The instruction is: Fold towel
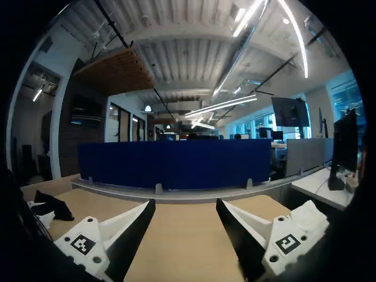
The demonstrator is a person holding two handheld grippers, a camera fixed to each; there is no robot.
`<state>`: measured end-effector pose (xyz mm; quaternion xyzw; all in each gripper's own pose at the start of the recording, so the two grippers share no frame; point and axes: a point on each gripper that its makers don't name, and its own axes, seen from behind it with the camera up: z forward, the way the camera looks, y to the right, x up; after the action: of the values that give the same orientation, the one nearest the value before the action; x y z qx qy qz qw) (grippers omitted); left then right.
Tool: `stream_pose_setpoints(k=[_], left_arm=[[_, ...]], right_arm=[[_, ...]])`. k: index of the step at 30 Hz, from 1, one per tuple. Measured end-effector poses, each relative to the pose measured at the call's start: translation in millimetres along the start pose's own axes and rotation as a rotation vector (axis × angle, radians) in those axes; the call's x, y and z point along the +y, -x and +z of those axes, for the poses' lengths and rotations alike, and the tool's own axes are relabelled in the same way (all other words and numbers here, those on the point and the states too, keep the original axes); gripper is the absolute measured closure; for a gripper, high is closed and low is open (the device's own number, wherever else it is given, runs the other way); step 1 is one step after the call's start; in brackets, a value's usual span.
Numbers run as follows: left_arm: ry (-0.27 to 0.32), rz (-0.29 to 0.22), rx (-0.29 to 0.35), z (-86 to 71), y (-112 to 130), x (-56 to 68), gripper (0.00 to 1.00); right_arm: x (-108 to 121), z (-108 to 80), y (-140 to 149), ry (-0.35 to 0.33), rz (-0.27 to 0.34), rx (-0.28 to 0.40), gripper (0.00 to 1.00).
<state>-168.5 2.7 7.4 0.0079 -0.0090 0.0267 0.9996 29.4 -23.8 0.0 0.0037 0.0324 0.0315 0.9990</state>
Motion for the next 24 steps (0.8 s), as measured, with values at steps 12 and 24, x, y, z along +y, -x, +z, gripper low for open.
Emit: stream_pose_setpoints(k=[12, 24], left_arm=[[-0.012, -0.014, -0.003, 3.8, 13.1, -2.8, 0.09], [0.000, -0.020, 0.005, 1.5, 11.7, 1.4, 0.10]], right_arm=[[2.1, -0.5, -1.1, -0.003, -0.010, -0.001, 0.00], [10.1, -3.2, 2.8, 0.004, -0.010, -0.001, 0.00]])
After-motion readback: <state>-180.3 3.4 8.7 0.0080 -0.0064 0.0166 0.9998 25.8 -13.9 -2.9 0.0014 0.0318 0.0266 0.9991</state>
